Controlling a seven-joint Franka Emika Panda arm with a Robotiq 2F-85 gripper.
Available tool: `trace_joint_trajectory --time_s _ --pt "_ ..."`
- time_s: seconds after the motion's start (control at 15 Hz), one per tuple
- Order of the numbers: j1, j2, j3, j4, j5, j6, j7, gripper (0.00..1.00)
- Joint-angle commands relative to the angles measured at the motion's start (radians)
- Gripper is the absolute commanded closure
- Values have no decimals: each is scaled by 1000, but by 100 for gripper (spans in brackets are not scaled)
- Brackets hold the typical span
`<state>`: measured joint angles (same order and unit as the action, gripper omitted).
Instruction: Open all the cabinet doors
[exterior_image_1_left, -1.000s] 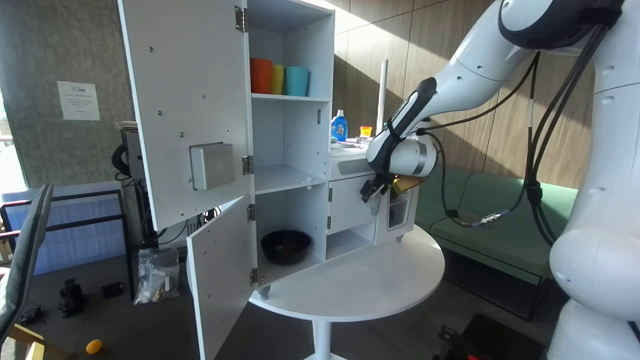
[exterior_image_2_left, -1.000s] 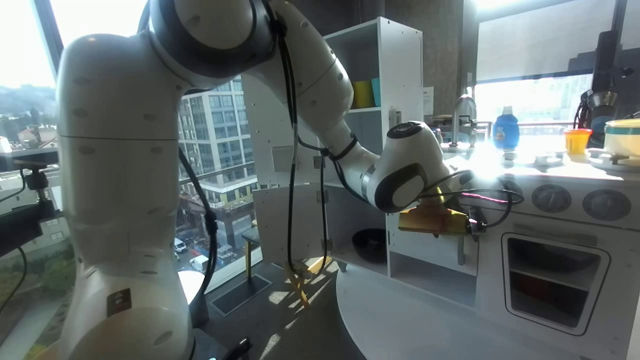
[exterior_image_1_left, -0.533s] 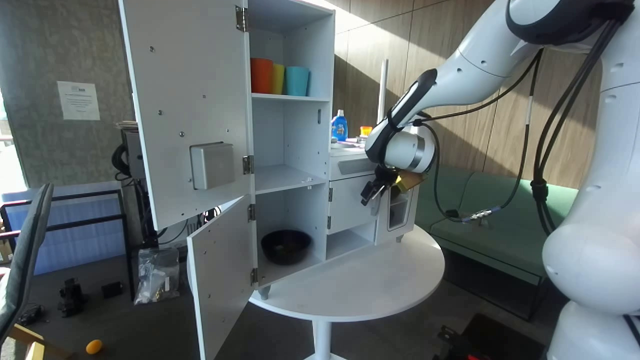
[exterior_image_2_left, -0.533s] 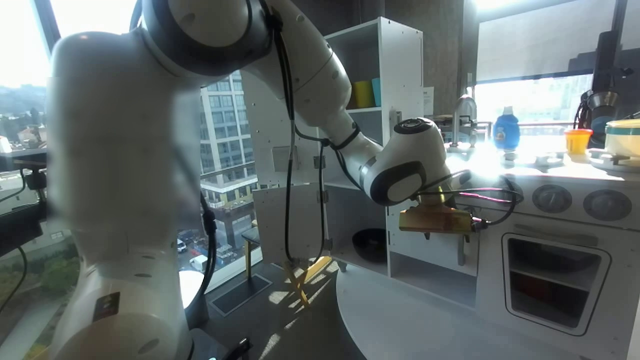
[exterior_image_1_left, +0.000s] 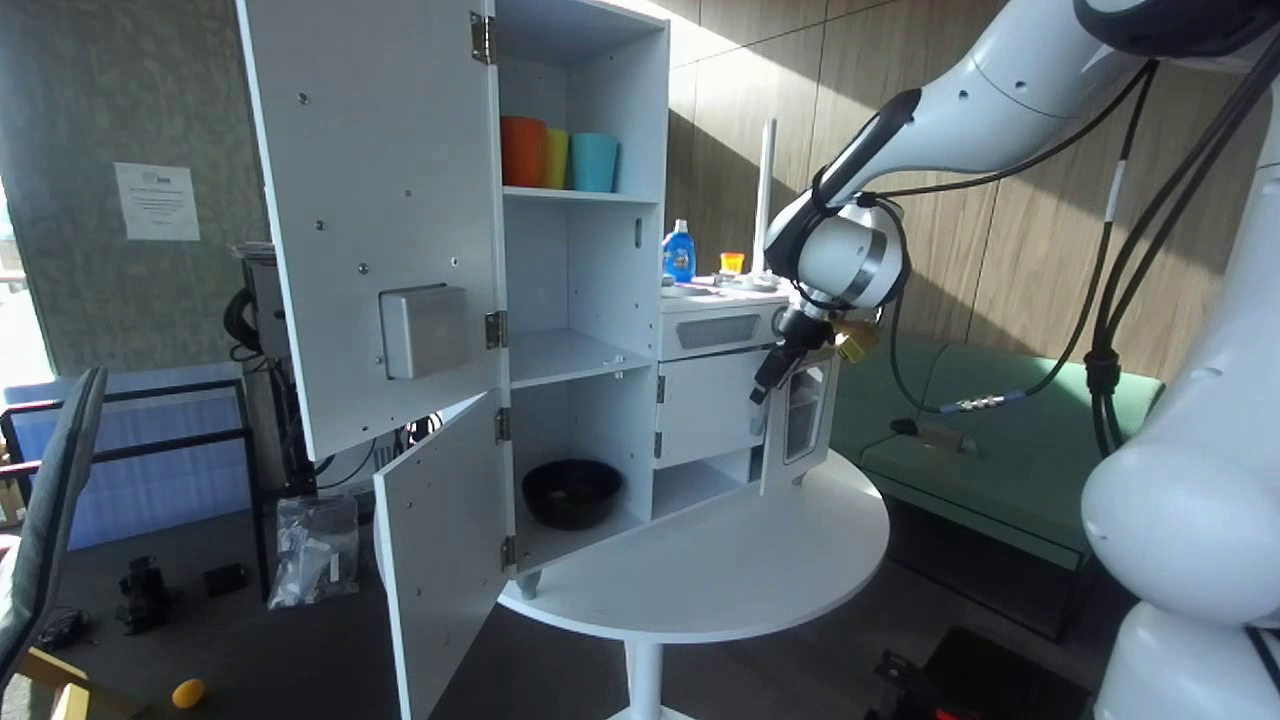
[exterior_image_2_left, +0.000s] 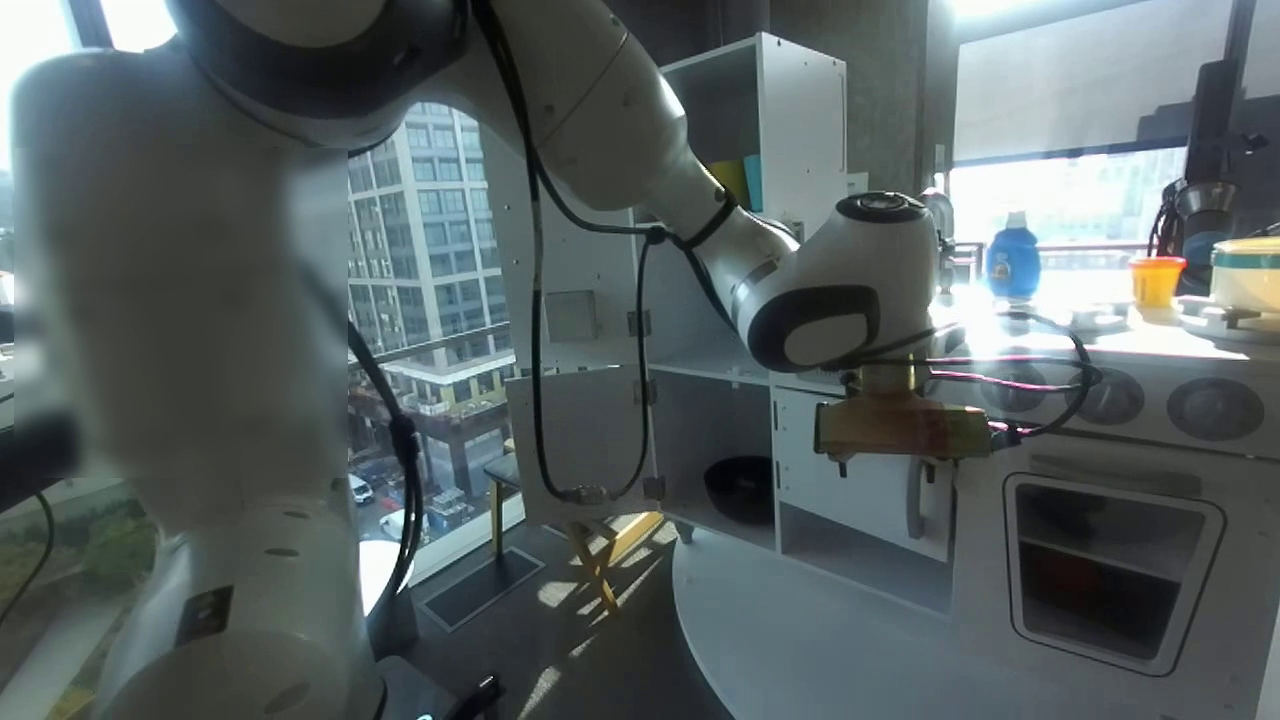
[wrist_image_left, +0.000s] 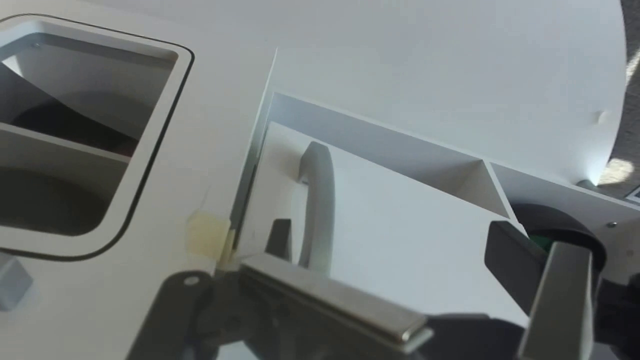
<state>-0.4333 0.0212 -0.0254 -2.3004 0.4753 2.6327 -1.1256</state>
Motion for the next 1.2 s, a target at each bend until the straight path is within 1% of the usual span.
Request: trace_joint_trajectory --time_s 0.0,0.2,0.4,0.53,0.67,0.8,0.93,1.07,1.13 --pt "78 -12 -100 3 -66 -21 47 0" --pt "107 -17 -140 0 -129 -48 79 0" --pt "129 -15 -158 1 -137 -34 110 0" --pt "143 -18 -159 -4 -138 -32 120 0" --pt "161 -16 -151 -12 -134 10 122 0" --pt "178 3 -148 -4 -155 61 171 0" --pt "190 28 -150 7 -201 123 241 0" --pt "193 35 -151 9 -246 116 293 0" --pt "194 26 -148 2 -255 96 293 0"
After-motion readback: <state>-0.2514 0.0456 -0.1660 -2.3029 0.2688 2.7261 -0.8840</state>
